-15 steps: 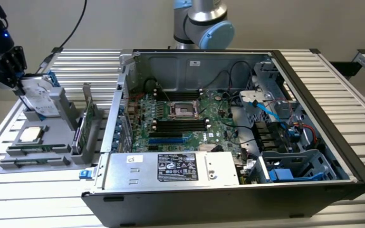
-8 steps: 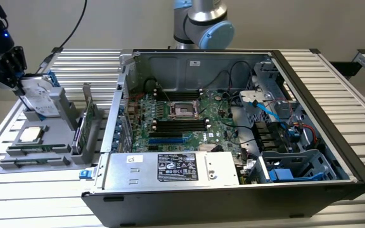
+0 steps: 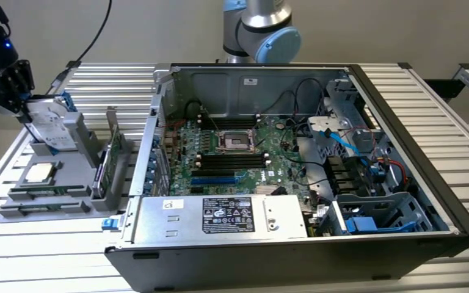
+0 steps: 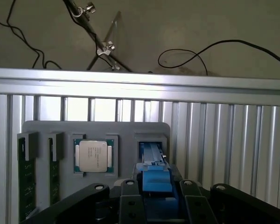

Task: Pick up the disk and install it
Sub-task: 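Pick up the disk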

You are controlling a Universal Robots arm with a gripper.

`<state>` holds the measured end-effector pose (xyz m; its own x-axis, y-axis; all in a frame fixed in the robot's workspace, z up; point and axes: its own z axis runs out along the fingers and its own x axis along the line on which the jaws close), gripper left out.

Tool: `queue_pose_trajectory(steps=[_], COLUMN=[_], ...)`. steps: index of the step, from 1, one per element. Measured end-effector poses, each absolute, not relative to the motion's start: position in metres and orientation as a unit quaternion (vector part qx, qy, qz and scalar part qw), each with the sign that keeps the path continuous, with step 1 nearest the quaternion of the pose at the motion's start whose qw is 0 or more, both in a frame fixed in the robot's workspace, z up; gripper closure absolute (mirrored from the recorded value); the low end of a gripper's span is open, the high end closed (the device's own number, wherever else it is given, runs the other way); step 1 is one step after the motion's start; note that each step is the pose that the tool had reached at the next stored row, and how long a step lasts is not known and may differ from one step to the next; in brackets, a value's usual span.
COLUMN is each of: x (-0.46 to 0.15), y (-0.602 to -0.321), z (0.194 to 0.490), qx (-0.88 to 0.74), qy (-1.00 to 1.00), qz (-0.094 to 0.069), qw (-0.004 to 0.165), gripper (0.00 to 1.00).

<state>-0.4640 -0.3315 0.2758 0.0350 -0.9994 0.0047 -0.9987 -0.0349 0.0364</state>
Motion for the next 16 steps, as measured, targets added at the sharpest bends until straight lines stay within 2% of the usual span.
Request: queue_pose_trajectory(steps=[16], x=[-0.4640], y=[-0.3305], z=[0.2770], qx=[0.719], qy=[-0.695], qz=[-0.010], qw=[0.015], gripper=[0.67])
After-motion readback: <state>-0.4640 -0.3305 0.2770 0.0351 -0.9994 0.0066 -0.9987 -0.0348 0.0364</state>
